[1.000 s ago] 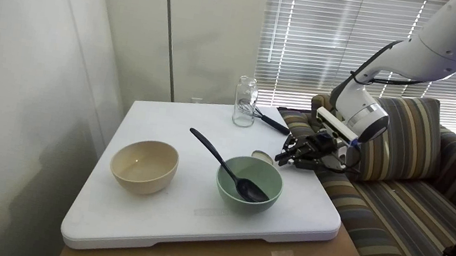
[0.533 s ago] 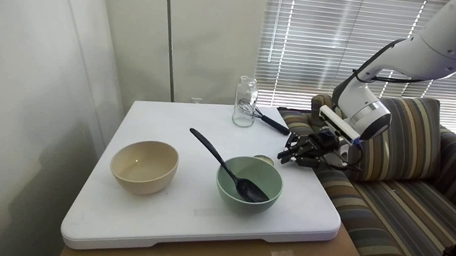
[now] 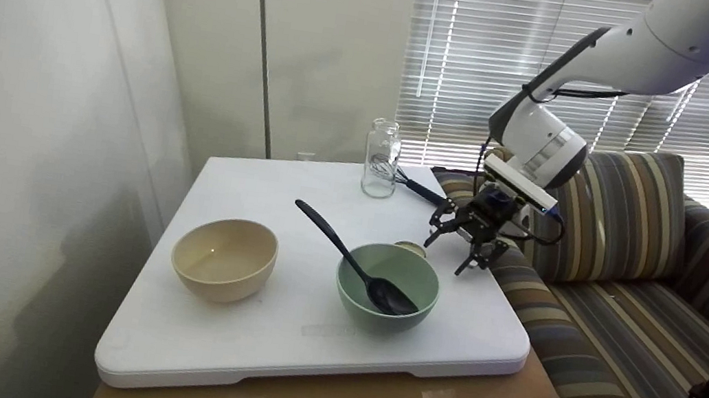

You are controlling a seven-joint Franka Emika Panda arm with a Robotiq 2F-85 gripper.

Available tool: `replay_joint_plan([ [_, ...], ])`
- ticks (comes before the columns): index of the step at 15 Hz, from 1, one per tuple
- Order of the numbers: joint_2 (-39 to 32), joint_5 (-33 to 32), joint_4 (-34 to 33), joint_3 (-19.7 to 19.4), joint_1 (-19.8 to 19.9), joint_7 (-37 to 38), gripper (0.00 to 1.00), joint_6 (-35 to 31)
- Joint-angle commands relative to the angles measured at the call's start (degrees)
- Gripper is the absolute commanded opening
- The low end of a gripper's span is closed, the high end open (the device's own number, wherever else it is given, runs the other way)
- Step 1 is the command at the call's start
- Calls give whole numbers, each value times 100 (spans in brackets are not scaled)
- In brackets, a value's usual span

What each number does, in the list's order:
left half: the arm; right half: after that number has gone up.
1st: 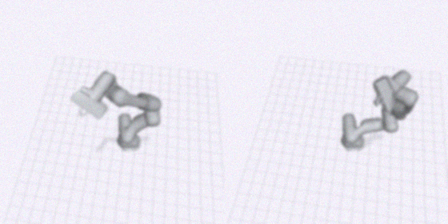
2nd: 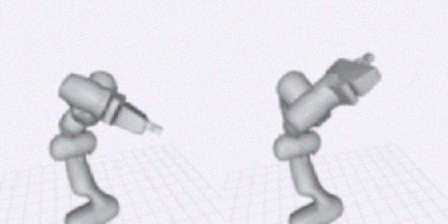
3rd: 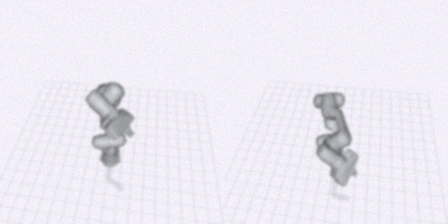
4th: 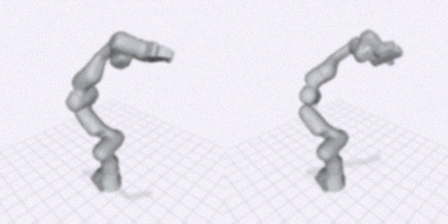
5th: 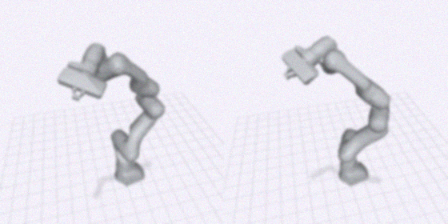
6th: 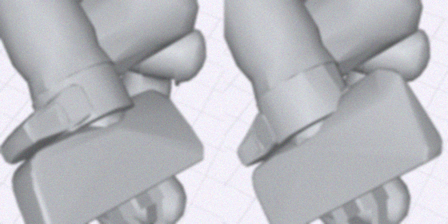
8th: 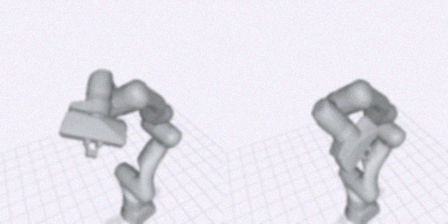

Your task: Turn the lid upside down

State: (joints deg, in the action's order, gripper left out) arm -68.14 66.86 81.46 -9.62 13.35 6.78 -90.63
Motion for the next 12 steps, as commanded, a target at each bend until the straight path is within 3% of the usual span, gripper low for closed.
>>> replay_joint_plan([
  [1, 476, -729, 300, -86, -353, -256, 99, -339],
  [8, 898, -2375, 389, 40, -811, -605, 100, -1229],
  [12, 1381, -3340, 791, 189, -1053, -712, 100, -2008],
])
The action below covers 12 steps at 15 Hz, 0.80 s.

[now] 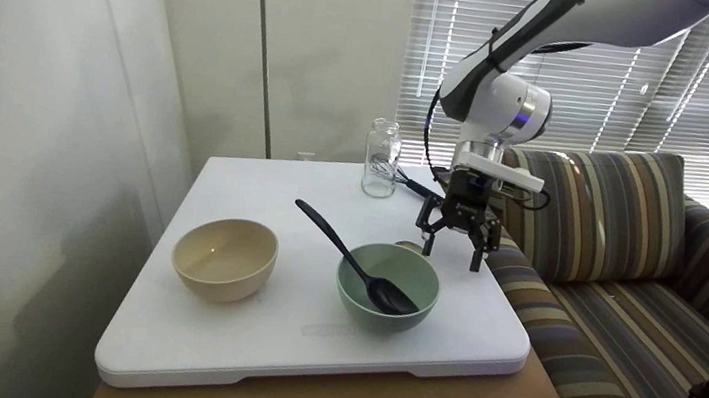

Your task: Turn the lid upside down

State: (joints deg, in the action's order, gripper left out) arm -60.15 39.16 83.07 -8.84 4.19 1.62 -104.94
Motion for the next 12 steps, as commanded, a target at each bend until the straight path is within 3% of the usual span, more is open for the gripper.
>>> replay_joint_plan([
  [1, 737, -834, 762, 161, -195, -195, 100, -778],
  [7, 1745, -2367, 1614, 398, -471, -204, 100, -1967],
  [11, 2335, -3065, 2177, 528, -497, -317, 100, -2906],
  [12, 1887, -2988, 1603, 614, -403, -47, 100, -2497],
])
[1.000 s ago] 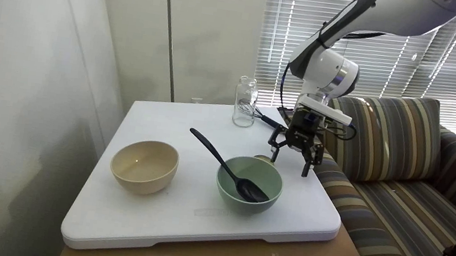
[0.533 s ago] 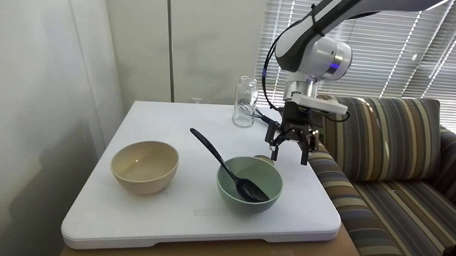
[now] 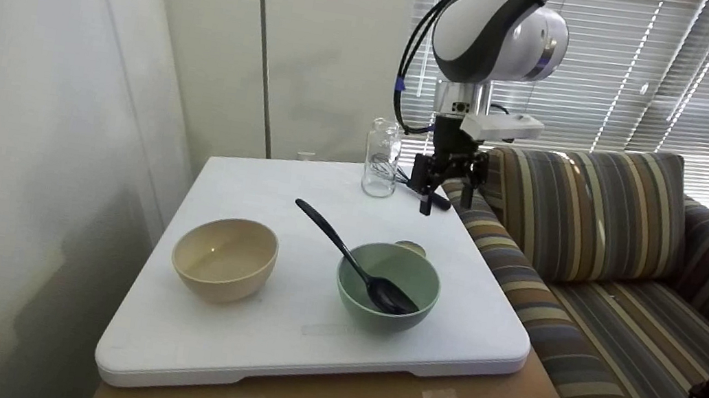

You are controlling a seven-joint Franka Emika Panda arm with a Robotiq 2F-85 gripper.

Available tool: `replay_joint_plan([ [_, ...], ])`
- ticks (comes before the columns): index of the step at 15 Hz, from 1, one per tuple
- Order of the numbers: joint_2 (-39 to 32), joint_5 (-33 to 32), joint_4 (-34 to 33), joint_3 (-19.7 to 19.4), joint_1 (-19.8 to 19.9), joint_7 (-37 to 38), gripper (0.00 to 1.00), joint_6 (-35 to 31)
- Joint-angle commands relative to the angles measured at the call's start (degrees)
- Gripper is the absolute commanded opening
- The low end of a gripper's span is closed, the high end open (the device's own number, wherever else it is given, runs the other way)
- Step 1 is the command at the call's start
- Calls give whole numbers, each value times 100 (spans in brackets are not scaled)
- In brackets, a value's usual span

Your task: Turn the lid upside down

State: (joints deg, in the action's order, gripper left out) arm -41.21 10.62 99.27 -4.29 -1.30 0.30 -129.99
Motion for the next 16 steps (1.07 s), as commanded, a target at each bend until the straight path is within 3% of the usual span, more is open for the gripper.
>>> replay_joint_plan([
  [1, 123, -215, 113, 173, 139, 64, 100, -136],
  [16, 310, -246, 346, 183, 140, -6, 100, -270],
])
